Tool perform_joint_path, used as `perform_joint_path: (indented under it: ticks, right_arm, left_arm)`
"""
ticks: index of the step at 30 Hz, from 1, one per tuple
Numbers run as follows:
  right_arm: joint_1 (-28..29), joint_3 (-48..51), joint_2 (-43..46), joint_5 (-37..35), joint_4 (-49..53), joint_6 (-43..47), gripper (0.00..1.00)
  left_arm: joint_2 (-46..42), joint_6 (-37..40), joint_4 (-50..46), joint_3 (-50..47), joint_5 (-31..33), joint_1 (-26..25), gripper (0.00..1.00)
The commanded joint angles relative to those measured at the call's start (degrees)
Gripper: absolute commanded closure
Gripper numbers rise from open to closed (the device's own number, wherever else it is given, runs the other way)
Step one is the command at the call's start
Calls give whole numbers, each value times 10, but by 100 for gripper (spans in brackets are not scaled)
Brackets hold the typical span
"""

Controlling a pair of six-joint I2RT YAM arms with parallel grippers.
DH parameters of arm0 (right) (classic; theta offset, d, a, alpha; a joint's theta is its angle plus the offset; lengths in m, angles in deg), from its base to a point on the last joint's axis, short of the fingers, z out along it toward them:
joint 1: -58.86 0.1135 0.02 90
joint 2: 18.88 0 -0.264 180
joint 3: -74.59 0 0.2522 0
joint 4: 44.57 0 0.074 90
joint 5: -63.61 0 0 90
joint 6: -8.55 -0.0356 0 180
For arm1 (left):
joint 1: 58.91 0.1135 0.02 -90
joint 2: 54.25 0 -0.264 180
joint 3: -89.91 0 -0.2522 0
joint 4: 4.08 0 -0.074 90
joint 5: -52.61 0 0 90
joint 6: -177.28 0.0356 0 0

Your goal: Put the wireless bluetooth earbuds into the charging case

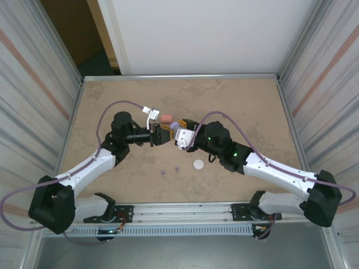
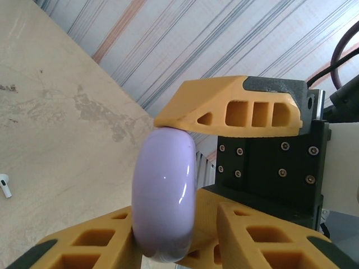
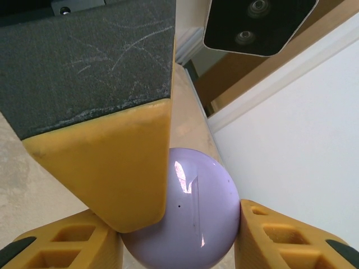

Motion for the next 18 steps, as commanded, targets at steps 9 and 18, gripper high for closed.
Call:
perform_joint_path:
  ticks: [9,18]
  right_arm:
    - [5,-4,-4,15,-7,-20,54]
    - [8,-6,-5,20,0,-21,54]
  left_arm:
    - [8,16,24,14,0,-4,71]
    - [6,16,30,14,3,-3,66]
